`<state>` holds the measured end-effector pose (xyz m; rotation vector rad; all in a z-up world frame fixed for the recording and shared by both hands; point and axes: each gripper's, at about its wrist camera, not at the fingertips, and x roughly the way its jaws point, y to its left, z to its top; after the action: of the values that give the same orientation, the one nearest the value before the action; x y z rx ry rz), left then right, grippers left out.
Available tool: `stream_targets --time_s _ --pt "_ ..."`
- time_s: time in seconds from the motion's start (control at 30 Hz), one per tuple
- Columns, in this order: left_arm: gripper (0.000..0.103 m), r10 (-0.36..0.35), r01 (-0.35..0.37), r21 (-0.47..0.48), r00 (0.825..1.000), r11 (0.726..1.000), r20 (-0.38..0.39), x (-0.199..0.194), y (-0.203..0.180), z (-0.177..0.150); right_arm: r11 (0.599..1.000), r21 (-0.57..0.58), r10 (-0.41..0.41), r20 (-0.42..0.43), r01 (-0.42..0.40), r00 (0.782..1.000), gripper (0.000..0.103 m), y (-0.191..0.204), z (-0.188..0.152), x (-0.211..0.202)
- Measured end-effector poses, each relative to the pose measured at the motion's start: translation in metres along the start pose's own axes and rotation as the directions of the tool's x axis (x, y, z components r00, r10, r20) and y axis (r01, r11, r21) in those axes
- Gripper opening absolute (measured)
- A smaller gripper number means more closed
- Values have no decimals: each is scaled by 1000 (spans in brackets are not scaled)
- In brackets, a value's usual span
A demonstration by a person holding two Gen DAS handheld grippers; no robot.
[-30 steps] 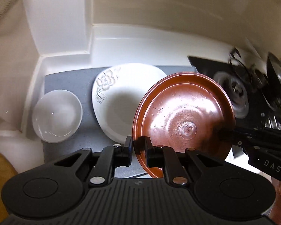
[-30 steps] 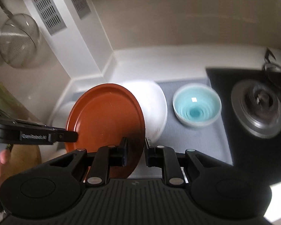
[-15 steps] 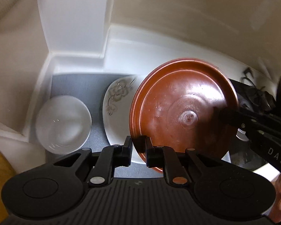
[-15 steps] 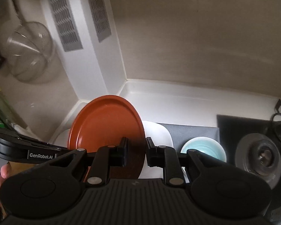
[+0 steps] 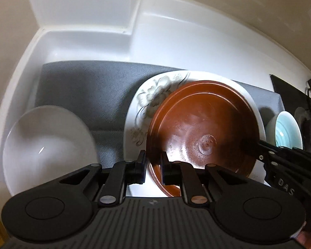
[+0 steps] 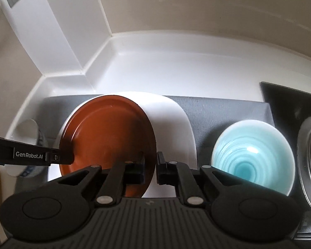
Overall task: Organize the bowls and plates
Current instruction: 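Lower the orange plate onto the white plates and open both grippers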
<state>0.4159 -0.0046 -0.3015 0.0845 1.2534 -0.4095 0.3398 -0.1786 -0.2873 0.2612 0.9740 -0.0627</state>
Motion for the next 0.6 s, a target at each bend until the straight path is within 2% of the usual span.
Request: stream_targets --time_s 0.1,0.27,0.37,0.43,0.47,0.53,0.6 --pt "14 18 -18 36 1000 999 15 0 -6 -4 999 34 7 -8 -7 1000 11 -7 -5 6" --pt "12 28 -29 41 999 999 30 2 -13 -5 999 41 -11 1 11 1000 11 -13 -13 13" --pt "12 0 -2 61 999 998 32 5 -14 -7 998 50 -39 31 37 999 13 -16 -14 11" --pt "12 -18 17 47 1000 999 12 1 -11 -9 996 91 -14 26 12 1000 29 -19 -14 7" --pt "13 -31 30 42 999 999 27 -6 -9 -12 995 102 -2 37 -1 999 33 -21 -16 3" --pt "20 -70 64 61 993 996 94 -31 -3 -24 995 100 -11 73 4 997 37 -20 -21 -11" --pt "47 -108 101 56 982 993 152 -58 10 -40 995 95 -17 100 7 995 37 -19 -26 -26"
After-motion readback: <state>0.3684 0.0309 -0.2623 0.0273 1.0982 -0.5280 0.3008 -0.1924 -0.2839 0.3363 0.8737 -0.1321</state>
